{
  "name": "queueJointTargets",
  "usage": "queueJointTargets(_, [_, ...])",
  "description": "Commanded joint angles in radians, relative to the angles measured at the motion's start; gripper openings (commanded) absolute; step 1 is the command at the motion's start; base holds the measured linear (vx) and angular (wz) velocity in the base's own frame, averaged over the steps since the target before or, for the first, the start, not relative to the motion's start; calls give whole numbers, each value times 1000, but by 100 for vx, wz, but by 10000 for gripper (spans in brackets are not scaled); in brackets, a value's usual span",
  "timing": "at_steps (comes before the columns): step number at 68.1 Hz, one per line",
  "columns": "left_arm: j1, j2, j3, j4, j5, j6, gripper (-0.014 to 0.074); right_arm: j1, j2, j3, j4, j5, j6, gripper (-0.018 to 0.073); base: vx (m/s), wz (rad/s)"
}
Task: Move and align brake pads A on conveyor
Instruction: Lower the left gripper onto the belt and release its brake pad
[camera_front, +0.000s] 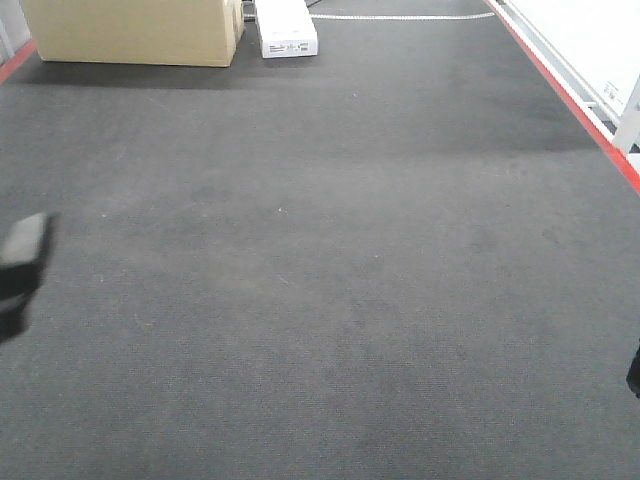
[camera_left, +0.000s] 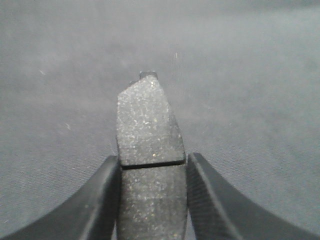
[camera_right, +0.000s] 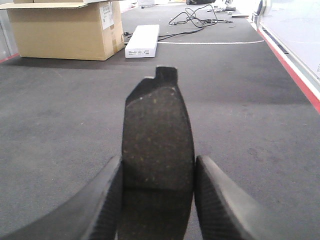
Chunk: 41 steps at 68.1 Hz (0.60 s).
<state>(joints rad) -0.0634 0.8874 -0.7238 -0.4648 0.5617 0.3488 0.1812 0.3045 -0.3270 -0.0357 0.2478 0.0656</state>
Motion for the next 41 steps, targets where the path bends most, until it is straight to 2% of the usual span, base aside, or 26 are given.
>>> queueJointTargets(1, [-31,112,-79,-58,-100,26,97,-1,7,-30,-3,-105,-5,24,0,0])
queueJointTargets(10, [-128,255,-133,-58,-153,25,97,-1,7,-30,-3,-105,-5,24,0,0])
queueJointTargets(18, [-189,370,-145,-56,-310,23,97,-1,7,-30,-3,-105,-5,24,0,0])
queueJointTargets(30, [-197,540,-145,-56,-416,-75,97,-1,7,-30,-3,-105,-5,24,0,0])
queueJointTargets(41, [-197,652,-145,-57,-475,-84,97,-1,7,-30,-3,-105,-5,24,0,0])
